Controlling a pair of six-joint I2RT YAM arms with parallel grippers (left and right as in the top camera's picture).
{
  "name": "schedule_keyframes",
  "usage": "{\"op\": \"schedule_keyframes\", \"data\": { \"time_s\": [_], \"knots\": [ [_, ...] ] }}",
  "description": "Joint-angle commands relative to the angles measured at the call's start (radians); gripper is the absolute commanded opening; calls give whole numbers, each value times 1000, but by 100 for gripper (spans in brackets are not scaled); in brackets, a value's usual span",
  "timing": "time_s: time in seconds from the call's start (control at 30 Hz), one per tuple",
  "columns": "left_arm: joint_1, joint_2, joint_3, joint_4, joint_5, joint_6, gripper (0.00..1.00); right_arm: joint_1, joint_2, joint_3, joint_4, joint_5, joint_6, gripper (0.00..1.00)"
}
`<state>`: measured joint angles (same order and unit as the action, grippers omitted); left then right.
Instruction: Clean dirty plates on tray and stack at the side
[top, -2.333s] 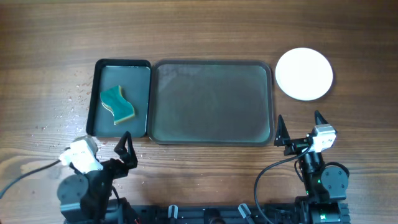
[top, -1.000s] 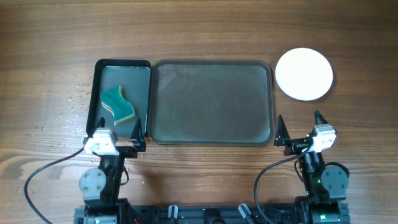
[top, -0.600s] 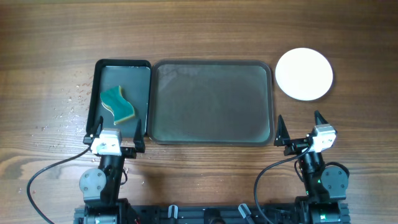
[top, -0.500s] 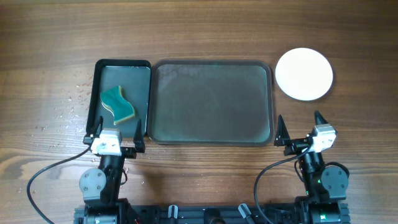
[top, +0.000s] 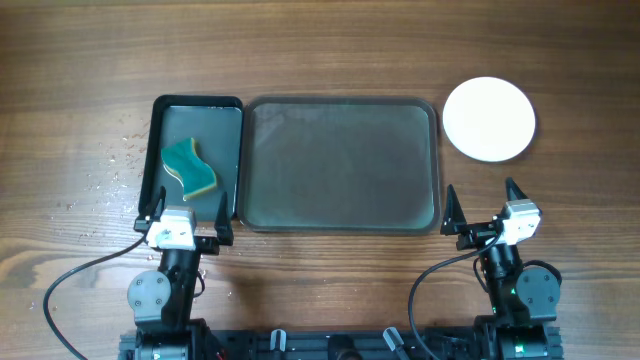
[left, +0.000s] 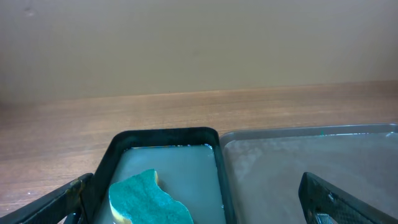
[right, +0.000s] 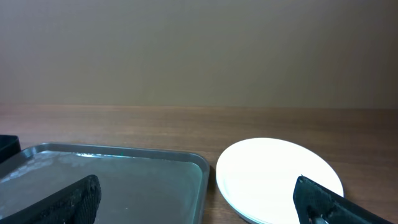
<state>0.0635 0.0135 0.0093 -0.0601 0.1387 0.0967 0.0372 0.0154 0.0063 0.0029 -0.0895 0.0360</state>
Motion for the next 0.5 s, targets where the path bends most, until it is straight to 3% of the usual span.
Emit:
{"op": "schedule_keyframes", "data": {
  "time_s": [0.0,0.47],
  "knots": [
    [-6,-8,-4,-5,-2,19,100,-7,-6,-1,3,-15,0,99],
    [-6,-8,-4,-5,-2,19,100,-7,-6,-1,3,-15,0,100]
  ]
}}
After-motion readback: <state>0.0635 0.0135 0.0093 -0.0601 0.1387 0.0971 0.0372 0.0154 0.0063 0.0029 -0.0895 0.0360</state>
